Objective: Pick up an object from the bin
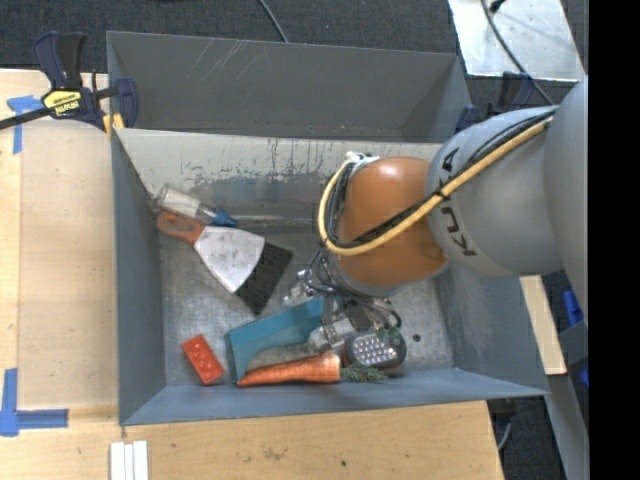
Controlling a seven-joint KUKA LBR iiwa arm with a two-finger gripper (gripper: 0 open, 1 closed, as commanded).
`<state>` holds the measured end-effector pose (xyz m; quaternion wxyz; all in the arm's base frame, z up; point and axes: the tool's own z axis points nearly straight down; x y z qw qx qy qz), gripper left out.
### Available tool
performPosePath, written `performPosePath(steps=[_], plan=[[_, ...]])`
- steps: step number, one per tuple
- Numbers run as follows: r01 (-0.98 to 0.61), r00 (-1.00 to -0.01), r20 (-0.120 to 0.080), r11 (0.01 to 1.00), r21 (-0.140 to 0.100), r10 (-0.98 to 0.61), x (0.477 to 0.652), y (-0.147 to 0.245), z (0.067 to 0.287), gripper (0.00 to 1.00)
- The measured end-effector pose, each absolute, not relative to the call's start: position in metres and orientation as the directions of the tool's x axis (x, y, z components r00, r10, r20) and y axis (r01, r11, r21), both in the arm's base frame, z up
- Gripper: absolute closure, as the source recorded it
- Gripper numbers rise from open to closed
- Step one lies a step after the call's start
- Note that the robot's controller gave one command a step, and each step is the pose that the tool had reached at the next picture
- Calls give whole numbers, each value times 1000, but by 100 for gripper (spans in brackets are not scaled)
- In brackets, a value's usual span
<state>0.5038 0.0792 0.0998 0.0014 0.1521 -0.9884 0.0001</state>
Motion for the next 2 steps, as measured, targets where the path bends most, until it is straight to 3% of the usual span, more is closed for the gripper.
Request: performPosePath(steps=[2], plan=[[-300, -954, 3, 954, 0, -300, 504, 79, 100, 100]])
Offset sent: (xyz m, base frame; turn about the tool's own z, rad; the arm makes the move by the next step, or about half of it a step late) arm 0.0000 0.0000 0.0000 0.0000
